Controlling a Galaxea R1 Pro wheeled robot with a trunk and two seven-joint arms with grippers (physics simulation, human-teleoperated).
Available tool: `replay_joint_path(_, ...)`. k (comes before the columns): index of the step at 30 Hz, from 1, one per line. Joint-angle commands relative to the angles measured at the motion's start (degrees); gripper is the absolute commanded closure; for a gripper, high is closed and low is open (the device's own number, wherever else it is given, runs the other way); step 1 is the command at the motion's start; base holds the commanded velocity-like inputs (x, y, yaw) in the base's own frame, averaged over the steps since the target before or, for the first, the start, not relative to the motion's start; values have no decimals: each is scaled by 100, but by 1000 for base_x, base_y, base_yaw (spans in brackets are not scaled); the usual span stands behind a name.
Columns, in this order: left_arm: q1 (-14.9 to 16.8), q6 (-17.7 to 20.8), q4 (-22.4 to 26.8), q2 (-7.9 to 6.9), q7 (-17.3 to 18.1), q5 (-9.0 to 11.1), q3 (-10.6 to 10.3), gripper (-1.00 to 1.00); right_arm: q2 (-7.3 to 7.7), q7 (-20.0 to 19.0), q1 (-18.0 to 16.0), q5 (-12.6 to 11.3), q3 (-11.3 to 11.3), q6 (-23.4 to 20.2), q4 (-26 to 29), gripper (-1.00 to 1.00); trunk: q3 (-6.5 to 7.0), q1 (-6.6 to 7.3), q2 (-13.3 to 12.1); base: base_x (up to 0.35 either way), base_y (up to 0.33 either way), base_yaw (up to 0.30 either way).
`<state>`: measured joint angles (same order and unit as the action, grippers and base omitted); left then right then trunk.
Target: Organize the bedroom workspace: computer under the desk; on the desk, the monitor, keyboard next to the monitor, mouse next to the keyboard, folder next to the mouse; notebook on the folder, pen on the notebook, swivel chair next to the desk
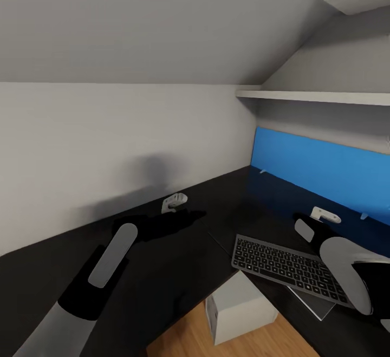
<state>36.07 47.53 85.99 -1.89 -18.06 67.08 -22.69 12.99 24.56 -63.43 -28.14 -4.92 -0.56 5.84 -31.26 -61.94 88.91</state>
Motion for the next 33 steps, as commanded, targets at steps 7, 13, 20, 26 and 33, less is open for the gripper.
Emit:
replay_joint_path(7,5,1,6,-4,-57,53,-8,-100,2,22,-3,-51,-46,-17,5,-100,-6,0,3,0,-5,0)
replay_joint_path(13,5,1,9,-4,-50,52,-8,-100,11,18,-3,-59,-24,-209,5,-100,-6,0,3,0,0,0)
replay_joint_path(20,5,1,41,-11,-28,53,2,-100,47,1,-3,-241,54,-653,5,-100,-6,0,3,0,0,0)
replay_joint_path(26,5,7,192,-30,-14,71,21,-100,131,-5,-3,-523,94,-893,12,-100,-6,0,3,0,0,0)
replay_joint_path(33,5,10,277,-38,-21,85,27,-100,230,-32,-3,-633,112,-1022,11,-100,-24,-22,43,0,0,0)
